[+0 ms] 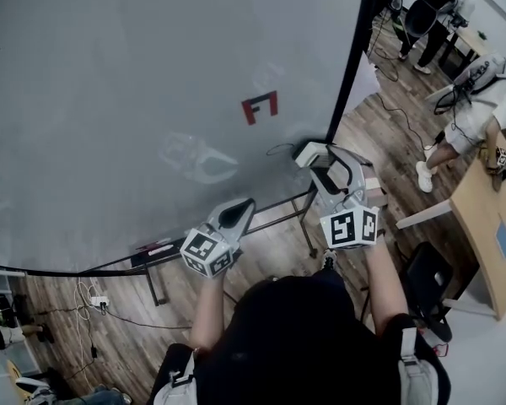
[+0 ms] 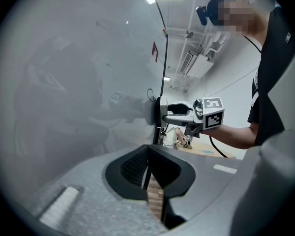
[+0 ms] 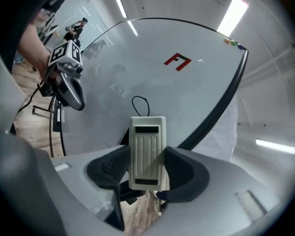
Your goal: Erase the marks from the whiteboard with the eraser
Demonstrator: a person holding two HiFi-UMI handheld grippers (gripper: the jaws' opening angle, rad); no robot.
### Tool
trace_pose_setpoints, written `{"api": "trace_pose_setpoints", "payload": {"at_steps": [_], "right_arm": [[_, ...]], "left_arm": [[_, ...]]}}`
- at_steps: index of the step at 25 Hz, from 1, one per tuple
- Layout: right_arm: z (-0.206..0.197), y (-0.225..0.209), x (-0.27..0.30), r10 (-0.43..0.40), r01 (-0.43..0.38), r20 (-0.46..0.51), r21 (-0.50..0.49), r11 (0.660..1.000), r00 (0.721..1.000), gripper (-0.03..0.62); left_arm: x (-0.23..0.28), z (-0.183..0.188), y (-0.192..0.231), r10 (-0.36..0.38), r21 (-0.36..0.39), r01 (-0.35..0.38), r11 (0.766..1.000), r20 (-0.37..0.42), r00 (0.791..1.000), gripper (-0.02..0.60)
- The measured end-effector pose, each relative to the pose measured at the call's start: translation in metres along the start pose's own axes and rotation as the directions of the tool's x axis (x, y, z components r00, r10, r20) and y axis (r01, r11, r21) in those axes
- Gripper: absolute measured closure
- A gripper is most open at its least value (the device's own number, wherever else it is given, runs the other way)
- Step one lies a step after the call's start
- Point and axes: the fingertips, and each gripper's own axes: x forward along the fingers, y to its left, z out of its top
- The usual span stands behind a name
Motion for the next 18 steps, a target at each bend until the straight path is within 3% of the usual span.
{"api": "trace_pose_setpoints", "payload": {"at_steps": [18], "right_arm": [[0.031, 0.005, 0.007, -0.061, 0.054, -0.053, -0.117, 0.992, 0.997, 0.365]], "left_arm": [[-0.008, -0.003, 0.012, -0.039, -0.004, 0.039, 0.999, 0.011, 0.999, 0.571]]}}
